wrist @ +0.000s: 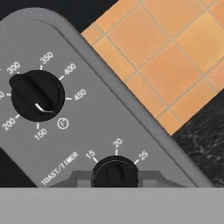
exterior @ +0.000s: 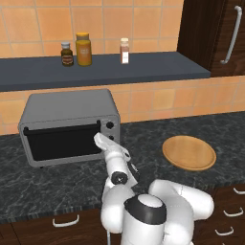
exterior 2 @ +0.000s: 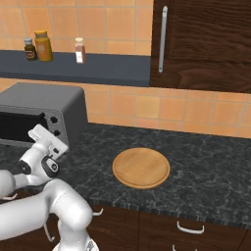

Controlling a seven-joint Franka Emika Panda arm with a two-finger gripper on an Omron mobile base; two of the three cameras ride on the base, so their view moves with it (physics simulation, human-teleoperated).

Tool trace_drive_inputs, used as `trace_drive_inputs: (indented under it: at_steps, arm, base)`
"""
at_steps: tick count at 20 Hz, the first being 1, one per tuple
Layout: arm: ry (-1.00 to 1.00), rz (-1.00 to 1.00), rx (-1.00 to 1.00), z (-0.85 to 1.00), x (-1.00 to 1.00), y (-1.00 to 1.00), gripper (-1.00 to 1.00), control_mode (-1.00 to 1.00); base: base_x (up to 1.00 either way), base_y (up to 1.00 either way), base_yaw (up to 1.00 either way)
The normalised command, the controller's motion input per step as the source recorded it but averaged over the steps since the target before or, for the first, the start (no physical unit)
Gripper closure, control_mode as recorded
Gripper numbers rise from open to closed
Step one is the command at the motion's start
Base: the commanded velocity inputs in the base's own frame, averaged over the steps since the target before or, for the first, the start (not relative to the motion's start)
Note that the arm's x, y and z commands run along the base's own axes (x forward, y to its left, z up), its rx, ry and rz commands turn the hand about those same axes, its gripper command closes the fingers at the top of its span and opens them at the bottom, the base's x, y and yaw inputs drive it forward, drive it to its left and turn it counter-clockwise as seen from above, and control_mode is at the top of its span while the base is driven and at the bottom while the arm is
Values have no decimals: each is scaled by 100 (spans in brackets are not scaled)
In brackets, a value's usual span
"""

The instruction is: Pick up the kebab skewer and baguette bread, and place them inside the toaster oven. Close the toaster oven door and start by setting the timer.

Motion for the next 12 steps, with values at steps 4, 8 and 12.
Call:
trace_drive_inputs:
  at_steps: [4, 8, 12]
  arm:
    - [0, -15, 20, 0, 0, 16, 100, -100]
    - [0, -16, 18, 0, 0, 22, 100, -100]
    - [0, -16, 17, 0, 0, 24, 100, -100]
  base:
    - [0, 0, 0]
    - [0, 0, 0]
    - [0, 0, 0]
